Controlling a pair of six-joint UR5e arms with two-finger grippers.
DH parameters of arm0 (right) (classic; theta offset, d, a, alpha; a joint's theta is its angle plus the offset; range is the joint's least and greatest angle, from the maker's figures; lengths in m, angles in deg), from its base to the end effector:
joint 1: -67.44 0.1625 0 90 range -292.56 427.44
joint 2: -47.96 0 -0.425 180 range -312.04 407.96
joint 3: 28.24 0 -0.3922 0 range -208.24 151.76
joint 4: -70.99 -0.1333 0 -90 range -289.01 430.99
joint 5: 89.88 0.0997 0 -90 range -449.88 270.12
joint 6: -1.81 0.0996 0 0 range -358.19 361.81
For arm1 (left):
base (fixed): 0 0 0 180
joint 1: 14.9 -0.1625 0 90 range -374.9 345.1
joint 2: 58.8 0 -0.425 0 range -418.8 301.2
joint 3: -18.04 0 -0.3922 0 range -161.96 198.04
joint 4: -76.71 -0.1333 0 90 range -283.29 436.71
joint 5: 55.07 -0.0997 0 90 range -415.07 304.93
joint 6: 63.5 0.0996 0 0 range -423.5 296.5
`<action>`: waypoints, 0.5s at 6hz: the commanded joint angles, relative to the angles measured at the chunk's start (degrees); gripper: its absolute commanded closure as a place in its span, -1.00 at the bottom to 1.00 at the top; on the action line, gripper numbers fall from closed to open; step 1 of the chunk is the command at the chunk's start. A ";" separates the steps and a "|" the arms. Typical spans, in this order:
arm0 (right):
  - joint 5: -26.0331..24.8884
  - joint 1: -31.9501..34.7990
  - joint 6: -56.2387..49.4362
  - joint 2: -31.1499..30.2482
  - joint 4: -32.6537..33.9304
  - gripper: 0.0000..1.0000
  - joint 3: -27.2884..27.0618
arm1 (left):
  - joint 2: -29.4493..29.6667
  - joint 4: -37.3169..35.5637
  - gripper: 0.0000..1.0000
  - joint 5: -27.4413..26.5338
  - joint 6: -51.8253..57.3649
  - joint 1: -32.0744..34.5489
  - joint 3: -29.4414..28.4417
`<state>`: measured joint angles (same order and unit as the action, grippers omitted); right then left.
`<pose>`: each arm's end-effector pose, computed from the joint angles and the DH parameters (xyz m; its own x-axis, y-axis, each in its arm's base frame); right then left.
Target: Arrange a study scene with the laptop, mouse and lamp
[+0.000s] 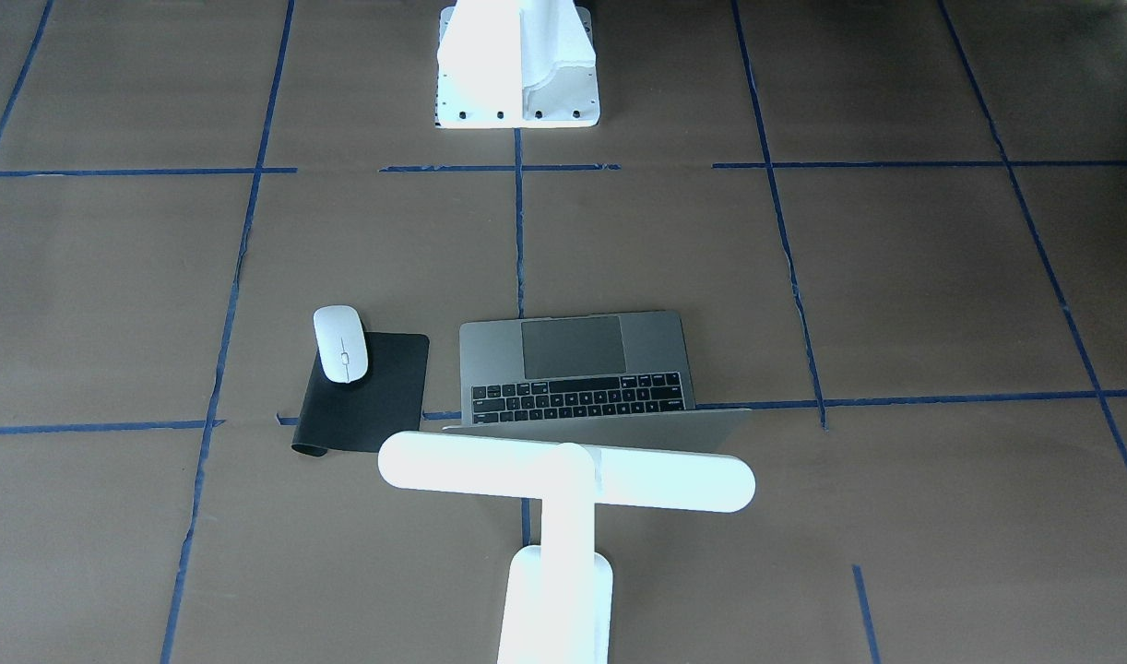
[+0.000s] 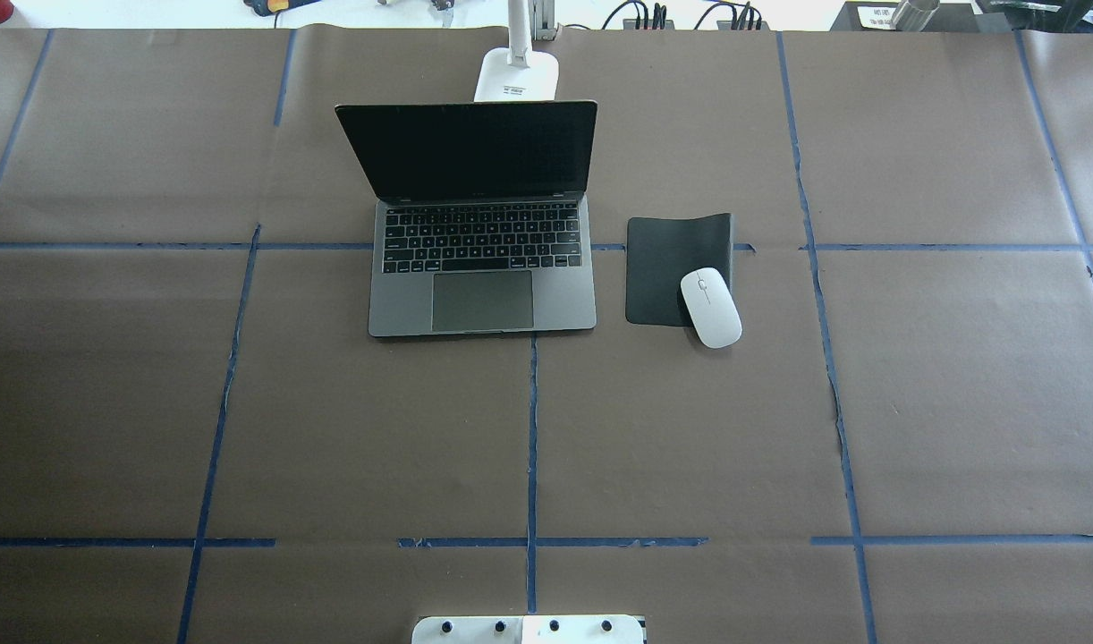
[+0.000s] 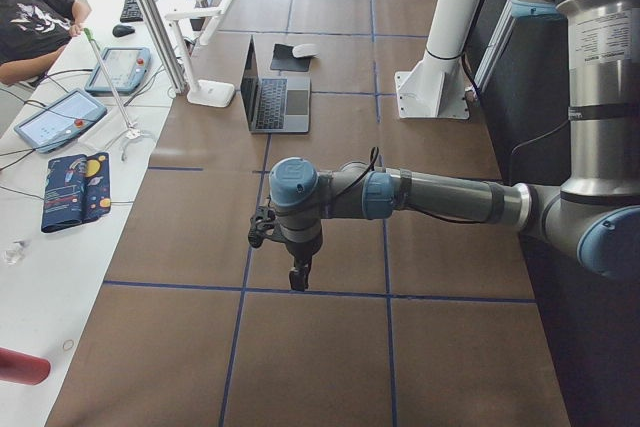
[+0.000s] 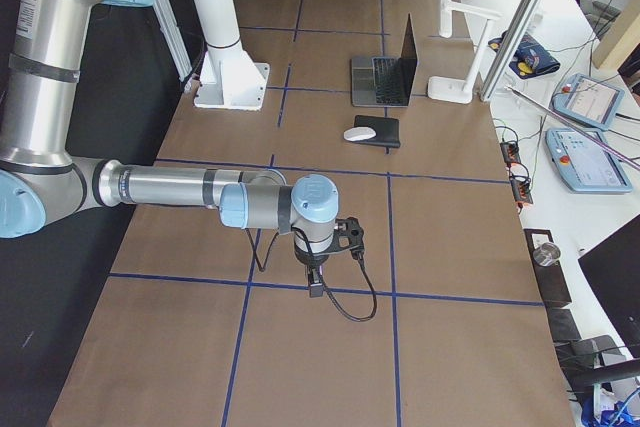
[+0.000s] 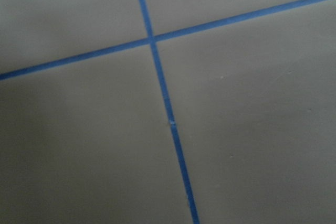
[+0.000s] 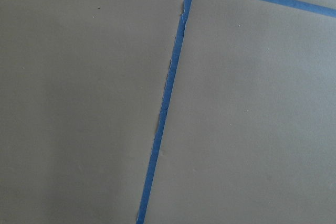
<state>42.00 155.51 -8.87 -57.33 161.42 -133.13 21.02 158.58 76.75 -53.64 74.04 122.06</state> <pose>0.0540 -0.3808 0.6508 0.7253 -0.2003 0.6586 0.1711 0.9792 0.1095 -0.0593 -0.4112 0.6360 0.7319 0.1352 -0.6679 -0.1459 0.9885 0.0402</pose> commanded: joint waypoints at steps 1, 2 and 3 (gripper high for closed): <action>-0.04 0.00 -0.12 0.00 -0.08 -1.00 0.13 | -2.65 1.96 -1.00 -0.16 -0.27 0.44 -1.36; -0.05 0.00 0.05 -0.09 0.00 -1.00 0.13 | -3.35 1.63 -1.00 -0.51 -0.45 0.53 -0.23; -0.22 0.00 0.49 0.00 -0.08 -1.00 0.21 | -3.44 1.45 -1.00 -0.51 -0.28 0.53 -0.14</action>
<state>41.91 155.51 -8.73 -57.37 161.39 -132.97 17.85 160.12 76.32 -53.97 74.52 121.64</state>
